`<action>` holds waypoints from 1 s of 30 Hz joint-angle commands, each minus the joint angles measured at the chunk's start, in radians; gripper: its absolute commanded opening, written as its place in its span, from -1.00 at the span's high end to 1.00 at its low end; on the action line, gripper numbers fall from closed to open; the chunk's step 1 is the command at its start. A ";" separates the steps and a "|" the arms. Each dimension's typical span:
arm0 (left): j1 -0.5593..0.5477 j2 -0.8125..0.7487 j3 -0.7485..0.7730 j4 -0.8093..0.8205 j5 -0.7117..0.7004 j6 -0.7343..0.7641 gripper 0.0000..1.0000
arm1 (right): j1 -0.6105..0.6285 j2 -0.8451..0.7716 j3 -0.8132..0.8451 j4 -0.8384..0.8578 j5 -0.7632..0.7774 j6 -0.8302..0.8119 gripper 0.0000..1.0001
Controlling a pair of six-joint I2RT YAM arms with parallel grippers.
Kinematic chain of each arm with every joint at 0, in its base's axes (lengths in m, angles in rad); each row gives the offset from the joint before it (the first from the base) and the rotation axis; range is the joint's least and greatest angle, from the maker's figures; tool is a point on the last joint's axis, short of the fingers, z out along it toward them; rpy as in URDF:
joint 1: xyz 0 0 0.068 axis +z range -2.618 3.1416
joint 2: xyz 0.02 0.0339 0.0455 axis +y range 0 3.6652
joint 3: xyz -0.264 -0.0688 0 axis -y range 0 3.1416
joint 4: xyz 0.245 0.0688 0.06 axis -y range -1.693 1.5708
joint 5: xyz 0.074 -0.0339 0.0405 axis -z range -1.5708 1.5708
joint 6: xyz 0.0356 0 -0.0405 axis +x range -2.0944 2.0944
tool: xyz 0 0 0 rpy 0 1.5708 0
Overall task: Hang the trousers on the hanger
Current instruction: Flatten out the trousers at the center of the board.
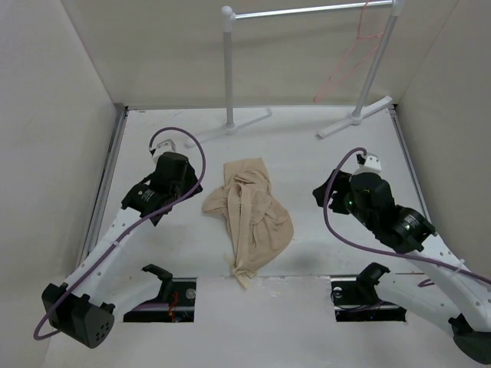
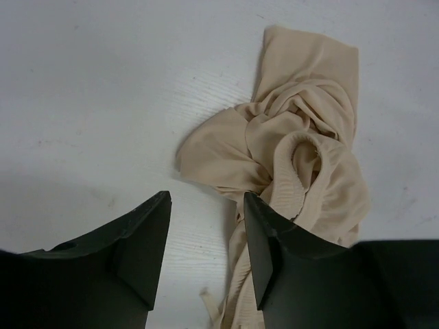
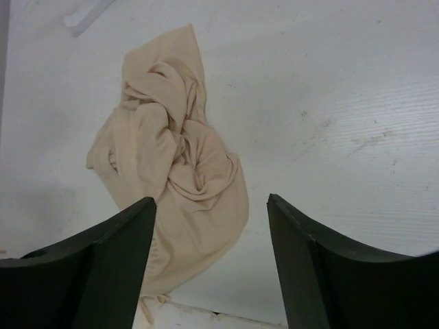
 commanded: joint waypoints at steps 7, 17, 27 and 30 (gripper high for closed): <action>0.011 -0.039 -0.043 0.028 0.069 -0.004 0.06 | 0.019 0.064 0.031 0.001 -0.062 -0.023 0.73; -0.046 -0.062 -0.233 0.140 0.257 -0.105 0.42 | 0.332 0.640 0.307 0.086 -0.058 -0.084 0.13; -0.146 -0.149 -0.448 0.301 0.302 -0.278 0.31 | 0.367 0.946 0.397 0.235 -0.099 -0.077 -0.27; -0.187 -0.157 -0.488 0.334 0.290 -0.310 0.32 | 0.337 0.984 0.374 0.282 -0.095 -0.041 -0.21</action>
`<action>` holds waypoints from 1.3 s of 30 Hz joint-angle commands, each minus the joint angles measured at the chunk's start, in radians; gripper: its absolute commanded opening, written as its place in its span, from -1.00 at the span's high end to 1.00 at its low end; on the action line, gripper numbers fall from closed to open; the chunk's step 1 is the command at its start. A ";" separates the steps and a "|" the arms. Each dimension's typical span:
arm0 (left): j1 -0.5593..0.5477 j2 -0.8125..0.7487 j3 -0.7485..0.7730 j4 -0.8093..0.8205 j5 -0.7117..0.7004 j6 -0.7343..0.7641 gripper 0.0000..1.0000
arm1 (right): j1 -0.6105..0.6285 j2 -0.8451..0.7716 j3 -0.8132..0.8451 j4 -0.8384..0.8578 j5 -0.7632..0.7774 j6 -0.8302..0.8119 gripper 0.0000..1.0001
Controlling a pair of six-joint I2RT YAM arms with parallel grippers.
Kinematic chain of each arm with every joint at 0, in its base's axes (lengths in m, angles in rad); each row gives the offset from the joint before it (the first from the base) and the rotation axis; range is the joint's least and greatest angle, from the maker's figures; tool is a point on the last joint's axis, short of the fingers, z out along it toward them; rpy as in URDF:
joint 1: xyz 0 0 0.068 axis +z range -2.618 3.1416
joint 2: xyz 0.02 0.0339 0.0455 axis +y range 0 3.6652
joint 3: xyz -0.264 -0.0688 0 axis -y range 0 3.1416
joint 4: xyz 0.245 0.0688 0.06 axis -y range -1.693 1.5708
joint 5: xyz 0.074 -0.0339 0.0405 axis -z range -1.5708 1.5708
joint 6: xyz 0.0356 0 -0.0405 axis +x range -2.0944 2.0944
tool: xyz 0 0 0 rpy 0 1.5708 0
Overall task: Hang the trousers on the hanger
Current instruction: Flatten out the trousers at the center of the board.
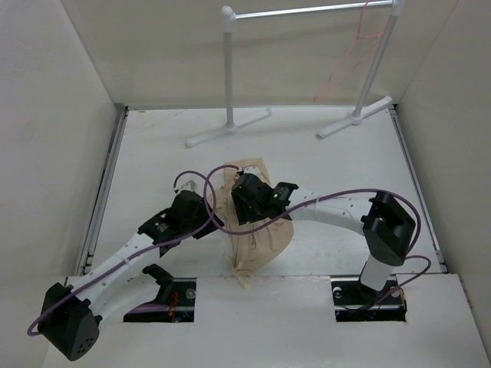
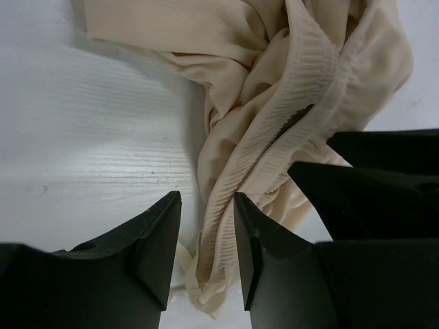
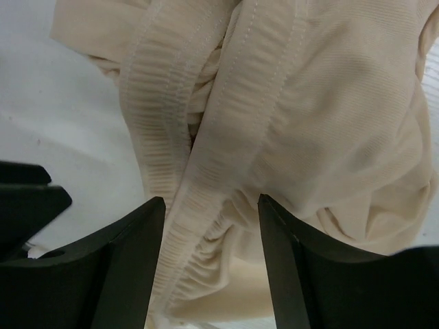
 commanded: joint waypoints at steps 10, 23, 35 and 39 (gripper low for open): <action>-0.089 0.107 -0.052 0.208 -0.012 -0.096 0.32 | -0.077 -0.105 -0.103 0.133 0.056 0.077 0.94; -0.118 0.393 0.034 0.343 -0.086 -0.089 0.51 | -0.149 -0.443 -0.327 0.123 -0.022 0.116 0.45; -0.110 0.246 0.008 0.277 -0.152 -0.085 0.90 | -0.101 -0.124 -0.184 0.238 -0.057 0.125 -0.01; -0.077 0.162 0.030 0.193 -0.204 -0.079 0.99 | -0.086 -0.147 -0.134 0.228 -0.013 0.113 0.81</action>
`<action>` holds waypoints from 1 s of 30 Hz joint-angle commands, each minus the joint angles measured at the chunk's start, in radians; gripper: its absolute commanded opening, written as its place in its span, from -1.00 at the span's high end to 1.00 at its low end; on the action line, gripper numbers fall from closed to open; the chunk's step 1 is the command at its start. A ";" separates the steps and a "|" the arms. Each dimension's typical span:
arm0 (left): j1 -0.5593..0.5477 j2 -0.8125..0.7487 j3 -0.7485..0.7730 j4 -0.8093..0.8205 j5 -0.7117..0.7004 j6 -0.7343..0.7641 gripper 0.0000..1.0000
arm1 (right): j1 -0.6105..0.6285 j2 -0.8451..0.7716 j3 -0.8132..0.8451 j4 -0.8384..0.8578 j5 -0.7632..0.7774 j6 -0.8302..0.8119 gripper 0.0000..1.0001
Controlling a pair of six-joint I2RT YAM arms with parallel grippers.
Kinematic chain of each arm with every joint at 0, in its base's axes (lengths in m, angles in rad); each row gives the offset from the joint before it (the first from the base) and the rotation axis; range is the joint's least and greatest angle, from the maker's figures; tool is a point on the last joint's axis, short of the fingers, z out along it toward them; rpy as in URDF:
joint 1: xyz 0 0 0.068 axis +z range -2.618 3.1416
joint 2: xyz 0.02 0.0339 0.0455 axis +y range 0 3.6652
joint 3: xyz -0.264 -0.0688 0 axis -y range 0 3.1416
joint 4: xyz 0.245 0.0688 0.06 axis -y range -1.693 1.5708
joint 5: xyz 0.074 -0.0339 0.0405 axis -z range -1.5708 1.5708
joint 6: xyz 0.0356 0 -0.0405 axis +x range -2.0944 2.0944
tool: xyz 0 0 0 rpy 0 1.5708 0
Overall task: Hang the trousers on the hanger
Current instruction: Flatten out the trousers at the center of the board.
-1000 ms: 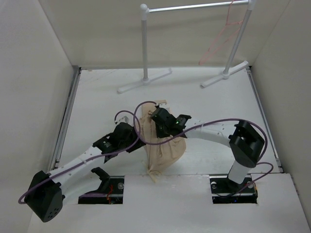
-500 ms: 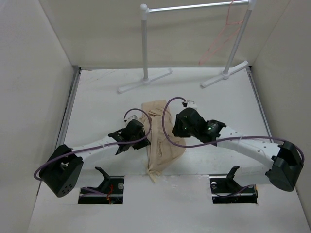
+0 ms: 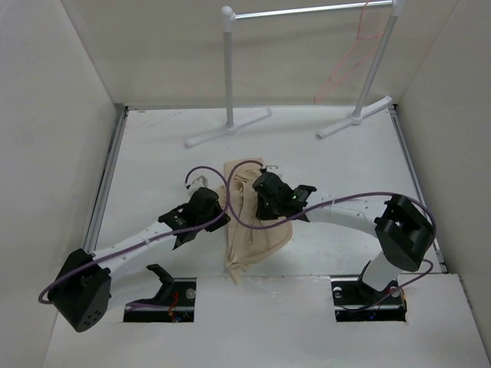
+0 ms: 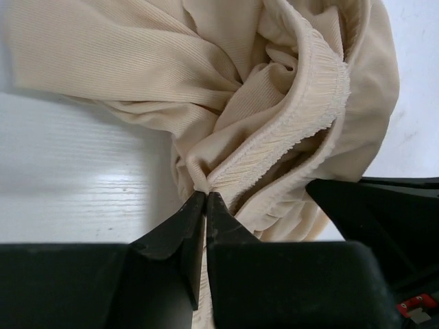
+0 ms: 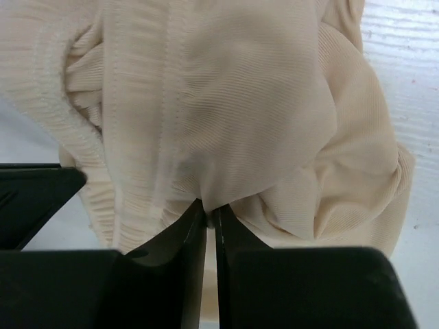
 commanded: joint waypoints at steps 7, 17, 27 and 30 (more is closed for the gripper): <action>0.240 -0.268 0.329 -0.383 -0.231 0.164 1.00 | 0.162 -0.136 0.394 -0.131 0.063 -0.109 0.90; 0.713 -0.011 1.397 -0.447 -0.069 0.309 1.00 | 0.272 -0.074 1.301 -0.246 0.108 -0.228 0.89; 0.137 0.301 1.464 -0.207 -0.028 0.352 0.98 | 0.063 -0.731 0.397 -0.166 0.378 0.039 0.89; -0.077 0.443 1.248 -0.071 -0.049 0.336 0.96 | -0.185 -0.959 0.067 -0.356 0.398 0.224 0.91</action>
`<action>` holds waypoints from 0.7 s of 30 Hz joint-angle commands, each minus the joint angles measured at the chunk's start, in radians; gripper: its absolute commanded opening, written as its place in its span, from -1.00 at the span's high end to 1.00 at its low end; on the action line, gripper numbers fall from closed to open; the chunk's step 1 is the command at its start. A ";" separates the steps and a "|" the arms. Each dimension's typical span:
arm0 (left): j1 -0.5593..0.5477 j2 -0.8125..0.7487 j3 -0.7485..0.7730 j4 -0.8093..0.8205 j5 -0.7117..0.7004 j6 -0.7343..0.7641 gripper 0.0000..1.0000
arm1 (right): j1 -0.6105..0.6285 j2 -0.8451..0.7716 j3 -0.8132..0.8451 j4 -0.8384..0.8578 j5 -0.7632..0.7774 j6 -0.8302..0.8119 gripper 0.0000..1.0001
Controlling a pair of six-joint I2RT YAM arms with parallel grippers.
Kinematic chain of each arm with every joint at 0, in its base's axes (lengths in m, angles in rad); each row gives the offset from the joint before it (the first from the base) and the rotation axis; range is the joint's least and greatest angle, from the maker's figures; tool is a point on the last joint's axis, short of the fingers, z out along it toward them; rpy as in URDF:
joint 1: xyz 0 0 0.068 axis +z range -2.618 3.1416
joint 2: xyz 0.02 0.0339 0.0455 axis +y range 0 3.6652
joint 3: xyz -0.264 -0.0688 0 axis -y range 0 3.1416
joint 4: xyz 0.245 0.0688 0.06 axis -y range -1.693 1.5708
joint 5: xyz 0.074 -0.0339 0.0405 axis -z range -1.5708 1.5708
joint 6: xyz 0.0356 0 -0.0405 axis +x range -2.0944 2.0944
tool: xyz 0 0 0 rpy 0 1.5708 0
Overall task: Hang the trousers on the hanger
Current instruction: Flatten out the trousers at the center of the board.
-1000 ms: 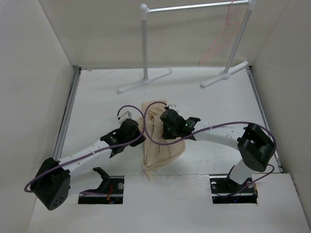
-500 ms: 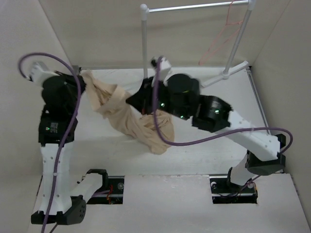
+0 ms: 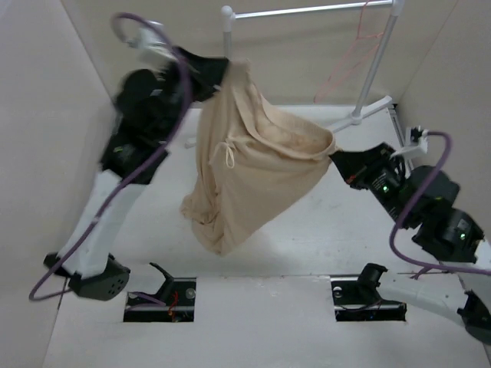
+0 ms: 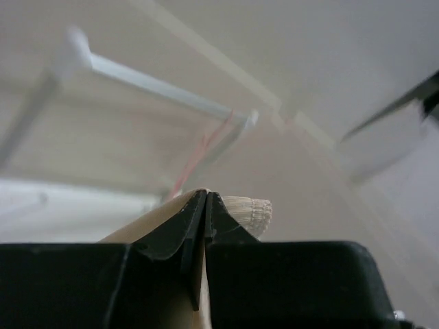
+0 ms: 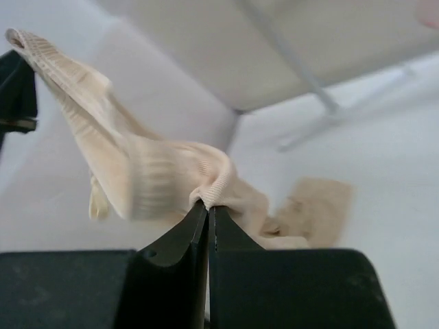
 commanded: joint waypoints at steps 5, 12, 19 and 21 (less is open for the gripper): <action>-0.356 0.525 -0.206 0.143 -0.041 -0.001 0.57 | -0.638 -0.285 -0.579 -0.298 -0.061 0.295 0.94; -0.251 0.236 -0.630 0.094 -0.118 -0.045 0.16 | -0.944 -0.204 -0.707 -0.218 -0.152 0.148 -0.30; 0.091 -0.102 -1.076 0.011 -0.107 -0.099 0.09 | -0.895 -0.083 -0.596 -0.136 -0.027 0.024 -0.15; 0.174 -0.131 -1.127 0.014 -0.086 -0.091 0.06 | -0.872 0.025 -0.590 -0.070 -0.105 -0.002 0.60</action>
